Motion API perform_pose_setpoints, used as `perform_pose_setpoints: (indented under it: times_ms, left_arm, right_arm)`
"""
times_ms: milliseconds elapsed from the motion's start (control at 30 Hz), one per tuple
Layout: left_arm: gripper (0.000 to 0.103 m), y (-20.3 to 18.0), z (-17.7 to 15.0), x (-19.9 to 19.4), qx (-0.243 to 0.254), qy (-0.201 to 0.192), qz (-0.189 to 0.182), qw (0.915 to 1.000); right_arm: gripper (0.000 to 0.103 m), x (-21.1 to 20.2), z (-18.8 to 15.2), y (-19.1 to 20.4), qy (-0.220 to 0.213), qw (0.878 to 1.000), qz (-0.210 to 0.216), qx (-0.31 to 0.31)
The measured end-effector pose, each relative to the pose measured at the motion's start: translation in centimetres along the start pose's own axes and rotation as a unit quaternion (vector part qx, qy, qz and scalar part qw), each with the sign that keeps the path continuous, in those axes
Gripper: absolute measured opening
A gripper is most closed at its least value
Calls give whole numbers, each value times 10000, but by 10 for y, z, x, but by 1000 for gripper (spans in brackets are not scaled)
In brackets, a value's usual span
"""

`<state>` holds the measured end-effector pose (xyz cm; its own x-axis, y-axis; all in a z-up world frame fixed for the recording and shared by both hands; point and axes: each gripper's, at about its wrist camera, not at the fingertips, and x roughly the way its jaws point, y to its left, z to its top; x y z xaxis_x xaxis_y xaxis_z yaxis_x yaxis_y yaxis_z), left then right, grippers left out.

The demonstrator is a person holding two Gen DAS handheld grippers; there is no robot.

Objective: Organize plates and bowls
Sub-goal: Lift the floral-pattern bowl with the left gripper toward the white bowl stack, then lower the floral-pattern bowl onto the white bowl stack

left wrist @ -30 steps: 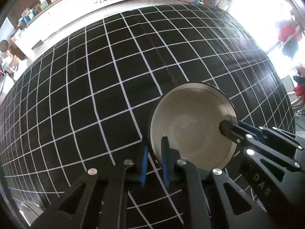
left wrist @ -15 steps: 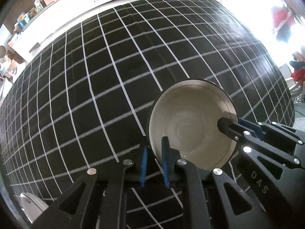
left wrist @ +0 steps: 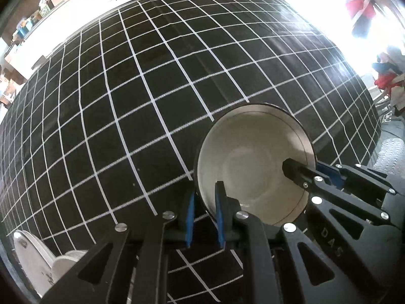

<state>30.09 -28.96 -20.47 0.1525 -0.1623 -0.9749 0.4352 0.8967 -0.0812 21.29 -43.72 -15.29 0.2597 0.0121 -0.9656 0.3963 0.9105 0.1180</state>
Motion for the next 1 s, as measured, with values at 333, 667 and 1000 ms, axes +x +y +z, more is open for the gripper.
perform_pose_setpoints:
  times_ms: [333,667,1000]
  left_arm:
    - [13,4,-23,-22,-122,-86,-178,9997]
    - [13,36,-49,-103,-300,-654,-207,9972]
    - [13,92,-107,-159,-723,-1073,-80,9916]
  right_arm:
    - [17,-7,-22,-2,146,9993,71,347]
    - [17,-64,-34,32,-286,9995,85,100]
    - [17,-109,-59,103,-639,9967,184,-464]
